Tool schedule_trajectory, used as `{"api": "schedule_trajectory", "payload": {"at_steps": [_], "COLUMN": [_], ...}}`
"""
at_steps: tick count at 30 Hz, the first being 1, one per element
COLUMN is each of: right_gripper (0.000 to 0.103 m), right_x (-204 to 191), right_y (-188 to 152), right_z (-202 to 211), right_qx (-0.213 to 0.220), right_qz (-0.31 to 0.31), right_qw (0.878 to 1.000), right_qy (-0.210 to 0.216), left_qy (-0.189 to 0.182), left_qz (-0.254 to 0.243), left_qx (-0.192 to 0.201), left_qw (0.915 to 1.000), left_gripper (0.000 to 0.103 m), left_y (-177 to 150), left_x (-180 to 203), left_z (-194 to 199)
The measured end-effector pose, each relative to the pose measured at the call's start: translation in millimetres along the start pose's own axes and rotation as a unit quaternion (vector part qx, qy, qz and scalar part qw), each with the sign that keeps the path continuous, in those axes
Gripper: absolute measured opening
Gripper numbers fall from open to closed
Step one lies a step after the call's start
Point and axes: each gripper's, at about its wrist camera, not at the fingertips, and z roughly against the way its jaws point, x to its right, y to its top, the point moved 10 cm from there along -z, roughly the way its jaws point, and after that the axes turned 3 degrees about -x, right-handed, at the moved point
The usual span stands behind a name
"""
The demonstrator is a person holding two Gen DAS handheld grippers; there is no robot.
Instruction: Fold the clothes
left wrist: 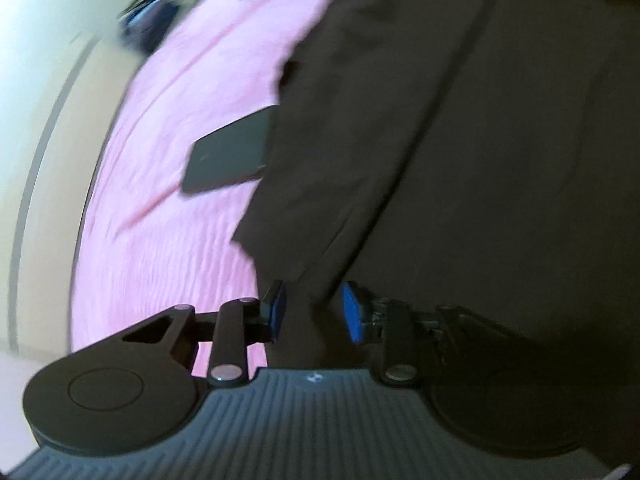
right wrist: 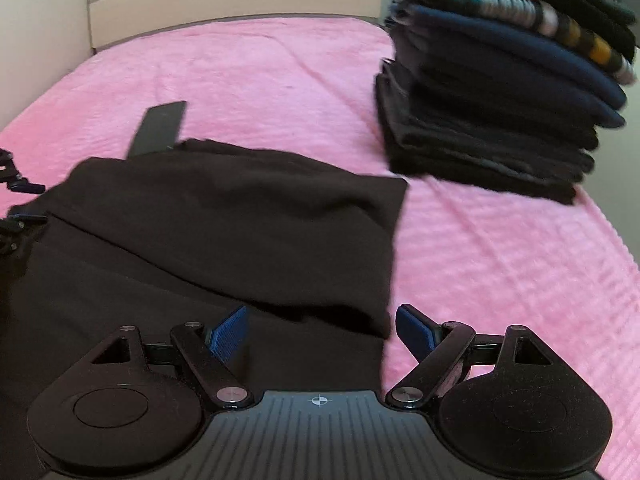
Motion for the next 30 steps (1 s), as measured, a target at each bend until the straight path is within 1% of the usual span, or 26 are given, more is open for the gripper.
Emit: {"api": "schedule_trajectory", "payload": {"at_steps": [2,3,4,5,6,8,10,12,14,17,19,21,24,26,28,30], "right_gripper": [0.084,0.084,0.084,0.084,0.084,0.084,0.084,0.084,0.084,0.084,0.084,0.086,0.086,0.086,0.086,0.086], "right_x": [8.7,12.5,14.6,16.2,17.8,17.2,15.2,14.4,16.8,22.0,26.5,29.8,35.0,41.4,54.4,68.8], "right_y": [-3.9,-7.7,-11.9,-13.5,-15.2,-16.8,-17.8,-18.5,-21.3,-21.4,-18.4,-16.7,-15.9,-14.5,-16.3,-22.1], "right_z": [-5.4,-6.7,-7.1,-8.4,-9.6,-12.1,-15.2,-20.5,-31.6,-45.3,-48.4,-50.2,-47.7,-43.5,-41.3,-39.6], "right_qx": [-0.007,-0.01,-0.012,-0.014,-0.016,-0.02,-0.023,-0.025,-0.026,-0.032,-0.029,-0.029,-0.027,-0.022,-0.024,-0.035], "right_qz": [-0.01,-0.015,-0.019,-0.021,-0.023,-0.018,-0.008,0.003,0.004,-0.004,-0.009,-0.009,-0.01,-0.016,-0.046,-0.079], "right_qw": [1.0,1.0,1.0,1.0,1.0,1.0,1.0,1.0,1.0,0.999,1.0,1.0,1.0,1.0,0.998,0.995], "right_qy": [-0.002,-0.003,-0.002,0.001,0.003,0.011,0.017,0.019,0.015,0.008,0.004,0.003,-0.003,-0.014,-0.032,-0.05], "left_qy": [0.0,0.002,0.004,0.007,0.011,0.023,0.051,0.065,0.051,0.032,0.041,0.034,0.027,0.027,0.026,0.032], "left_qz": [-0.05,-0.061,-0.071,-0.082,-0.083,-0.08,-0.054,-0.03,-0.024,-0.033,-0.024,-0.014,-0.024,-0.021,-0.015,-0.008], "left_qx": [-0.004,-0.004,-0.003,-0.003,-0.001,0.005,0.022,0.026,0.003,-0.028,-0.029,-0.041,-0.044,-0.047,-0.05,-0.05], "left_qw": [0.9987,0.9982,0.9974,0.9966,0.9965,0.9965,0.997,0.9971,0.9984,0.9985,0.9984,0.9985,0.9984,0.9983,0.9983,0.9982], "left_gripper": [0.028,0.028,0.024,0.009,0.002,0.002,0.002,0.002,0.002,0.002,0.002,0.002,0.002,0.002,0.002,0.002], "left_y": [3.5,4.9,6.3,7.7,7.5,8.1,10.3,5.3,-8.7,-29.0,-35.0,-40.8,-43.5,-38.1,-37.6,-36.8], "left_x": [7.5,8.4,9.4,10.3,10.2,5.9,-9.7,-17.6,-9.6,5.7,5.1,9.6,18.1,13.2,11.5,8.2], "left_z": [-10.7,-12.7,-14.8,-16.7,-13.6,-3.1,22.7,43.6,43.3,34.9,39.1,39.7,36.7,32.4,28.6,30.6]}}
